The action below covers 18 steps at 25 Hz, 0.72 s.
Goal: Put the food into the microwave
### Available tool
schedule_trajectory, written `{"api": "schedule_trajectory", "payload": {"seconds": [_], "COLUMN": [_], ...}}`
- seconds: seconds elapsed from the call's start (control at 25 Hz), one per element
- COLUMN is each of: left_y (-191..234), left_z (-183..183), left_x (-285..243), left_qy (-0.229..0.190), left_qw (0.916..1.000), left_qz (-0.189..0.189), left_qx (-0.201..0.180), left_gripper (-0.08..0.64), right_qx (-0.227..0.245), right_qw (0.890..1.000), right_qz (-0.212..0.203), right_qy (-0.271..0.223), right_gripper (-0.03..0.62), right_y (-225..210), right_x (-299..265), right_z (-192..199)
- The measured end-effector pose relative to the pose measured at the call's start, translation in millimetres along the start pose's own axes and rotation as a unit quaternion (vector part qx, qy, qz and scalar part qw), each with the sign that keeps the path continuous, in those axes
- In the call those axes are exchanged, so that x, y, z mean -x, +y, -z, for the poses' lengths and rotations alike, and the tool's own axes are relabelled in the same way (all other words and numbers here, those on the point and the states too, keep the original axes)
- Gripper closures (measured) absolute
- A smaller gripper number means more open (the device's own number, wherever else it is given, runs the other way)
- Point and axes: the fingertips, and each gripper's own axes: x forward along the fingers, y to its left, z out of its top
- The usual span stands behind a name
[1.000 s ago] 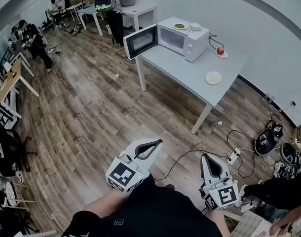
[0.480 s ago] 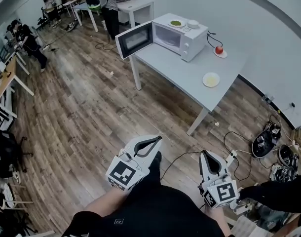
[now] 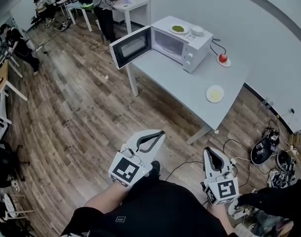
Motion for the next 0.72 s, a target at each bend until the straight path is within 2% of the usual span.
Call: {"api": "schedule_trajectory", "payload": {"seconds": [0.32, 0.72], "left_y": [74.4, 94.4], "left_z": [3.3, 17.1], "left_x": [-28.5, -86.4], "left_qy": [-0.006, 0.008], "left_qw": [0.9998, 0.9987], "left_qz": [0.017, 0.048], "left_qx": [0.005, 0.017], "left_gripper": [0.552, 0.552], "right_qx": [0.016, 0.014], "right_qw": [1.0, 0.999], "right_qz": [0.025, 0.046], "right_qy": [0.0, 0.026], "right_gripper": [0.575, 0.575], "right_y": [-15.0, -59.2], "right_x": [-77.7, -117.0], "right_z": [-22.6, -5.1]}}
